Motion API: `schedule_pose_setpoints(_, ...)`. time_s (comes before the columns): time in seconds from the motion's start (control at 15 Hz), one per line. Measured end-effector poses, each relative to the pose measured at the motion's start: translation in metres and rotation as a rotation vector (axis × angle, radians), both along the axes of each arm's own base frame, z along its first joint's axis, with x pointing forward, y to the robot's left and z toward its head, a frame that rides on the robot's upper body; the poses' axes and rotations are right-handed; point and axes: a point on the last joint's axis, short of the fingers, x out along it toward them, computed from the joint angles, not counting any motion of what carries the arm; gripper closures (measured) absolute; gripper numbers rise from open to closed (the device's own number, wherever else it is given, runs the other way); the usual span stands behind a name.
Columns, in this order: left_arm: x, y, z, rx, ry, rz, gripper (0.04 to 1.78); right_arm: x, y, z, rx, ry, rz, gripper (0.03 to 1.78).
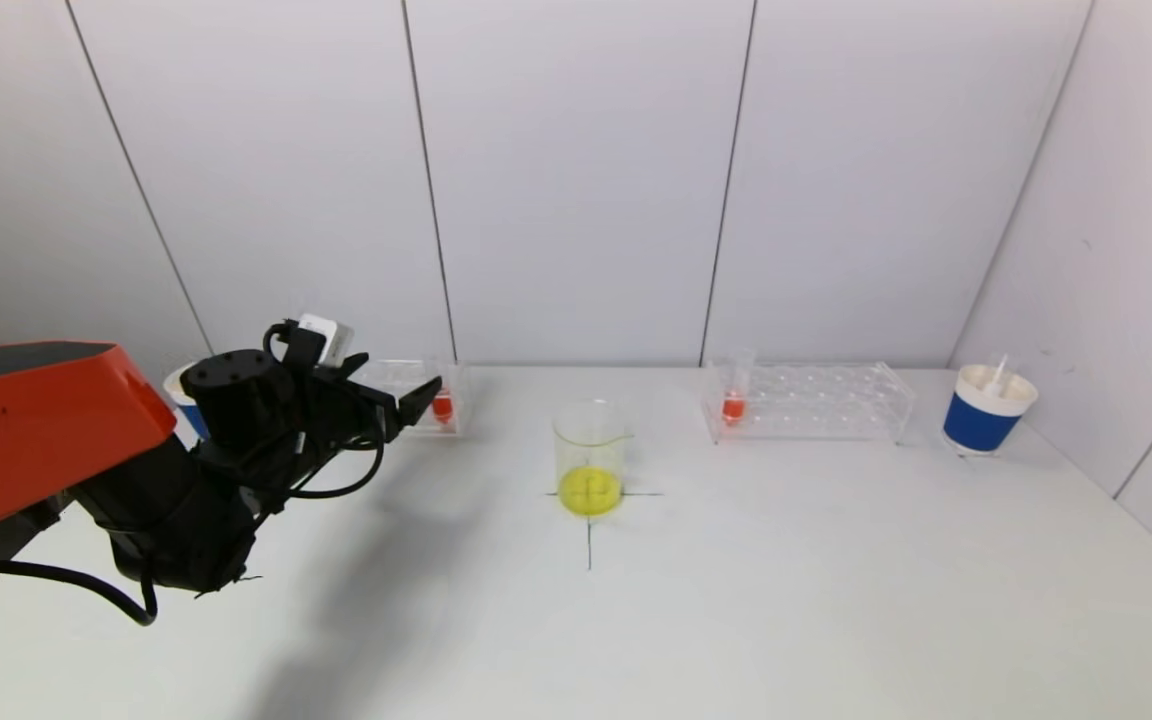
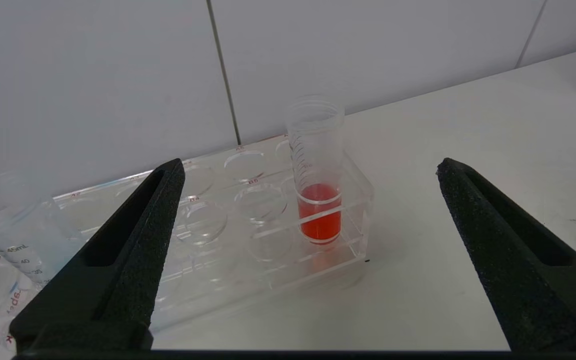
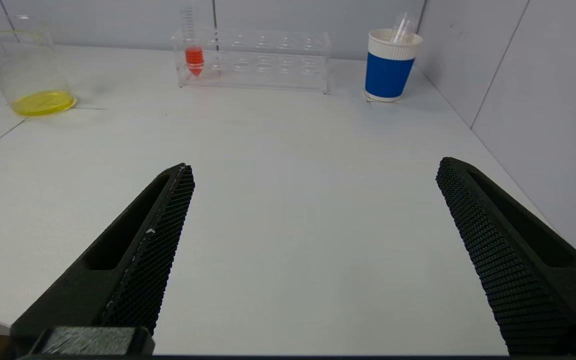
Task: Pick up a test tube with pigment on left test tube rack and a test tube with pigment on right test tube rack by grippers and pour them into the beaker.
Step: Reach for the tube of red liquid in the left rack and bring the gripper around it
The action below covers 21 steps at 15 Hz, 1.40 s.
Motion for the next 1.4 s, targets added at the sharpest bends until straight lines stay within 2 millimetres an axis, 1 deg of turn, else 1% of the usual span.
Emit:
schedule_pose_setpoints(0.33, 0.014, -0.002, -0.01, 0.001, 0.001, 0.006, 0.06, 0.0, 0.0, 0.0, 0.0, 0.0, 0.0, 0.05)
schedule_pose_setpoints(0.67, 0.027, -0.005, -0.015, 0.001, -0.012, 0.021, 0.06, 0.0, 0.0, 0.0, 0.0, 0.0, 0.0, 0.05)
schedule_pose_setpoints(1.0, 0.032, -0.01, -0.016, 0.001, -0.011, 0.008, 0.06, 0.0, 0.0, 0.0, 0.001, 0.0, 0.0, 0.05)
schedule_pose_setpoints(1.4, 0.039, -0.013, -0.016, 0.0, -0.019, 0.006, 0.06, 0.0, 0.0, 0.0, 0.0, 0.0, 0.0, 0.05)
